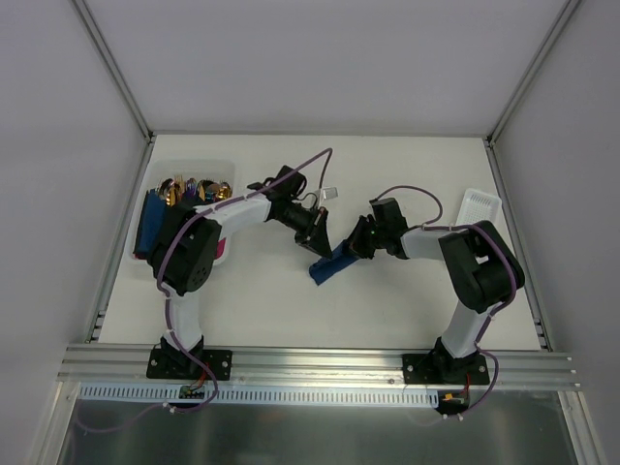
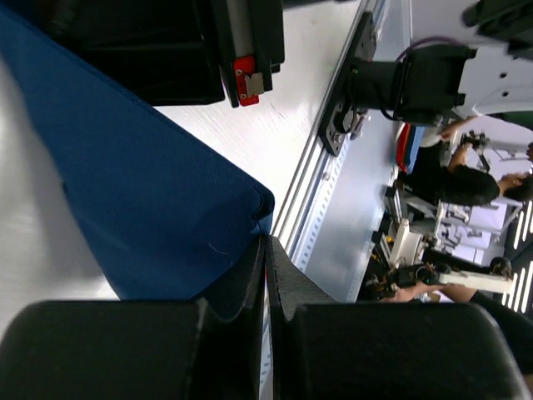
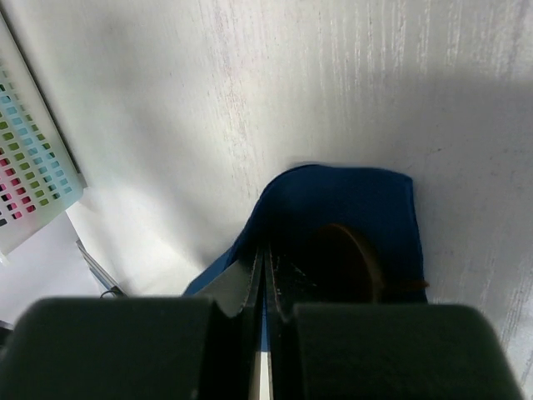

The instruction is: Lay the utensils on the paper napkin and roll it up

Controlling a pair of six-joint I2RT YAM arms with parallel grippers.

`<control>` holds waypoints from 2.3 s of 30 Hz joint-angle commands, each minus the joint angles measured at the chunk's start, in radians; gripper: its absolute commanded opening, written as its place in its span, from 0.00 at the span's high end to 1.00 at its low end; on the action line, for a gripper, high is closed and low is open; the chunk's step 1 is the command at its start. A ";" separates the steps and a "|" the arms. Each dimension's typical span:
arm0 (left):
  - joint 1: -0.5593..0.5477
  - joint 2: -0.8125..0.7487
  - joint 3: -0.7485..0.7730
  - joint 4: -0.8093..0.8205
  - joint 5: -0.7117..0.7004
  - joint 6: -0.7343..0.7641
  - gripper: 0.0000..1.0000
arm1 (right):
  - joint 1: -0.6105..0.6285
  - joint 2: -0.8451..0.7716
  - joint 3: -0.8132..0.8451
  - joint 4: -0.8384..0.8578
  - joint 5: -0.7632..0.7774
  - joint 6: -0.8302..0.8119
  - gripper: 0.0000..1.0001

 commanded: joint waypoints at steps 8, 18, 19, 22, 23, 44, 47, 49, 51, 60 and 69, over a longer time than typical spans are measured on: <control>-0.101 0.133 -0.100 0.103 0.041 -0.057 1.00 | 0.003 0.013 -0.033 -0.131 0.123 -0.034 1.00; -0.113 0.222 -0.151 0.206 -0.071 -0.154 1.00 | 0.005 0.004 -0.034 -0.135 0.122 -0.030 1.00; -0.112 0.230 -0.154 0.206 -0.107 -0.160 1.00 | 0.005 0.000 -0.030 -0.140 0.119 -0.031 1.00; -0.106 0.242 -0.168 0.207 -0.154 -0.180 1.00 | 0.003 -0.018 -0.021 -0.164 0.117 -0.043 0.99; -0.102 0.244 -0.172 0.207 -0.160 -0.185 1.00 | 0.003 -0.038 -0.018 -0.182 0.117 -0.050 0.98; -0.092 0.258 -0.171 0.193 -0.191 -0.199 1.00 | -0.060 -0.245 0.065 -0.393 0.076 -0.209 0.88; -0.095 0.256 -0.171 0.190 -0.183 -0.192 1.00 | -0.058 -0.225 0.040 -0.318 0.039 -0.174 0.88; -0.093 0.253 -0.172 0.192 -0.182 -0.188 1.00 | -0.058 -0.190 0.036 -0.298 0.033 -0.162 0.90; -0.095 0.249 -0.174 0.190 -0.178 -0.182 1.00 | -0.058 -0.156 0.026 -0.267 0.027 -0.152 0.92; -0.107 0.166 -0.198 0.193 -0.169 -0.154 1.00 | -0.058 -0.061 0.005 -0.200 0.028 -0.125 0.98; -0.182 0.089 -0.210 0.203 -0.145 -0.149 1.00 | -0.058 -0.046 -0.012 -0.201 0.072 -0.116 1.00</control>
